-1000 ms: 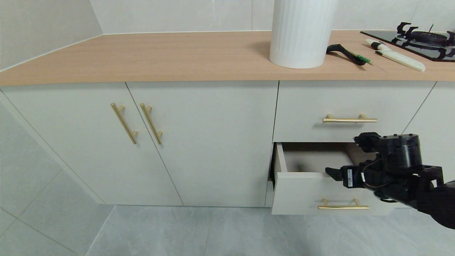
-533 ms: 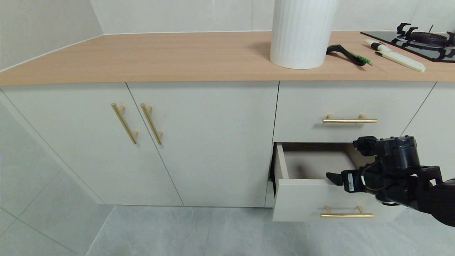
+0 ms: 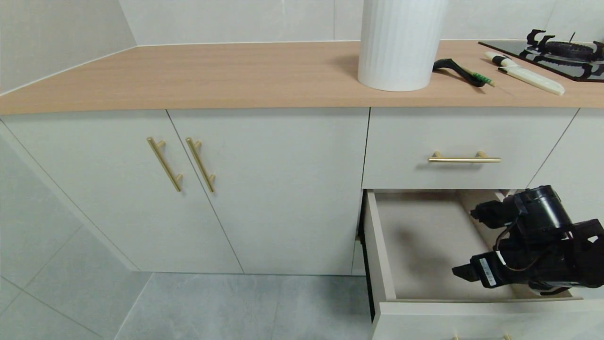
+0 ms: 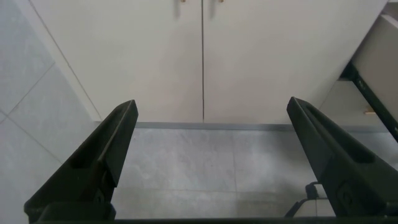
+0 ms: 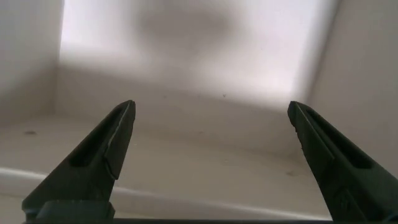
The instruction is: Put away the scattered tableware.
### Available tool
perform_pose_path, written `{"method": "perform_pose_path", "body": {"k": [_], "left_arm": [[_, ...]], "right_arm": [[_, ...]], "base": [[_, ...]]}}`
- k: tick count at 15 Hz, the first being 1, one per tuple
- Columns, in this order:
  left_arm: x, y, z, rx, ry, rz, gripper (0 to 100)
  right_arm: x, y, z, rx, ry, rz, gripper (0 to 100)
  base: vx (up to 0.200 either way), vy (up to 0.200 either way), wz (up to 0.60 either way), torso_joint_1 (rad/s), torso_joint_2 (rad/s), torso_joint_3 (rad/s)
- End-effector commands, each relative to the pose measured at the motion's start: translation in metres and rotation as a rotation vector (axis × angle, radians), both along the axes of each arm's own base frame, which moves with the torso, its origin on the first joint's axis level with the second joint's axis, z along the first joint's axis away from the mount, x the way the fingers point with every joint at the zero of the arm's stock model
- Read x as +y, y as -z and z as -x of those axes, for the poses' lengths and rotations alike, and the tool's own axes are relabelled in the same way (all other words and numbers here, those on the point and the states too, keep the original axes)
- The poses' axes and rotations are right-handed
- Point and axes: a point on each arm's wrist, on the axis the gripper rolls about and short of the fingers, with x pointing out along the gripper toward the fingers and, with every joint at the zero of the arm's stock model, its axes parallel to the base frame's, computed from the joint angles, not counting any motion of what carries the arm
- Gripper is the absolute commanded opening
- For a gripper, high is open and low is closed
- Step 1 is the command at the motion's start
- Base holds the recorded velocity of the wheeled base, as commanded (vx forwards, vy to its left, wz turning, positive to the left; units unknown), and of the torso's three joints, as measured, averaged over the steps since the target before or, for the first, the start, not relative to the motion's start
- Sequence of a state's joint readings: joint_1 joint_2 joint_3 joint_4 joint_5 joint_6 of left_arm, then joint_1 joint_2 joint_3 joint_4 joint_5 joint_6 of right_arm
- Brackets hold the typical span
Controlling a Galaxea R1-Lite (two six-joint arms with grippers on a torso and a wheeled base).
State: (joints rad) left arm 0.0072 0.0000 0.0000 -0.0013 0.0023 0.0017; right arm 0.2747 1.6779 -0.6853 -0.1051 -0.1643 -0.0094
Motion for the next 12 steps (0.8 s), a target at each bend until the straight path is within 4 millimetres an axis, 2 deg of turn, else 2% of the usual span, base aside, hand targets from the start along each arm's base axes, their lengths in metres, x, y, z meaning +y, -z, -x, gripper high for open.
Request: {"method": "perform_pose_path", "body": {"k": [1, 12], "left_arm": [[0.000, 0.000, 0.000, 0.001, -0.001, 0.000, 100], [0.000, 0.000, 0.000, 0.001, -0.001, 0.000, 100]], "right_arm": [[-0.001, -0.010, 0.010, 0.002, -0.030, 0.018, 100], [0.008, -0.008, 0.054, 0.257, -0.239, 0.171, 100]], "base": [[0.000, 0.000, 0.00, 0.000, 0.00, 0.000], [0.000, 0.000, 0.00, 0.000, 0.00, 0.000]]}}
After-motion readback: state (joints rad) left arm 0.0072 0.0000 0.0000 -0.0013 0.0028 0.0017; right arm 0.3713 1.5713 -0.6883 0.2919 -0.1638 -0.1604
